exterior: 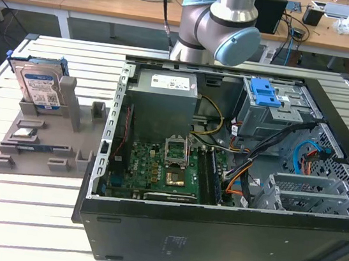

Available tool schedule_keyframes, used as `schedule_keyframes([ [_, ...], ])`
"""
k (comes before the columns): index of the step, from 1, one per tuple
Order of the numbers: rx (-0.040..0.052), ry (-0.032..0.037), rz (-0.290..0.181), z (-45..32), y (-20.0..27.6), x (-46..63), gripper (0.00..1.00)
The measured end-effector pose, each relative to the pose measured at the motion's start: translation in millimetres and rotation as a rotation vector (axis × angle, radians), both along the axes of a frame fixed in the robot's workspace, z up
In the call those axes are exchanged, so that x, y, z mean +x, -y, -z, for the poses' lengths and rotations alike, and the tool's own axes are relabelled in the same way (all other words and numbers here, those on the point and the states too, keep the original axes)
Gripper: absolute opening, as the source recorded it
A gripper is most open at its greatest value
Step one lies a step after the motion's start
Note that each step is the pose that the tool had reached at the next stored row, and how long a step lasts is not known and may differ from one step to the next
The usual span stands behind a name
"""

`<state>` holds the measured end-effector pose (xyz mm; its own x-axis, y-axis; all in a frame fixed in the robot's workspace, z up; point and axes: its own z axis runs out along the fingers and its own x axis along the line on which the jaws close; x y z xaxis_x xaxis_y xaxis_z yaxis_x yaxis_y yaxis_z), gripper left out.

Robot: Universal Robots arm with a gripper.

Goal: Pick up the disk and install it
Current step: 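Pick up the disk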

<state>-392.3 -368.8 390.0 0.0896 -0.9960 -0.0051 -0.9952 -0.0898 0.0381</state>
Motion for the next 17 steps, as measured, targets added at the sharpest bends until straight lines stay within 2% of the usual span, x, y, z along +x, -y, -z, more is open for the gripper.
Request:
schedule_keyframes([
  [7,-0.0012,-0.0002,0.0,0.2,-0.8,1.8,0.54],
  [11,-0.0054,-0.0001,0.0,0.7,-3.8,4.1,0.54],
  [17,-0.0068,-0.0001,0.0,1.1,-5.8,6.1,0.54],
])
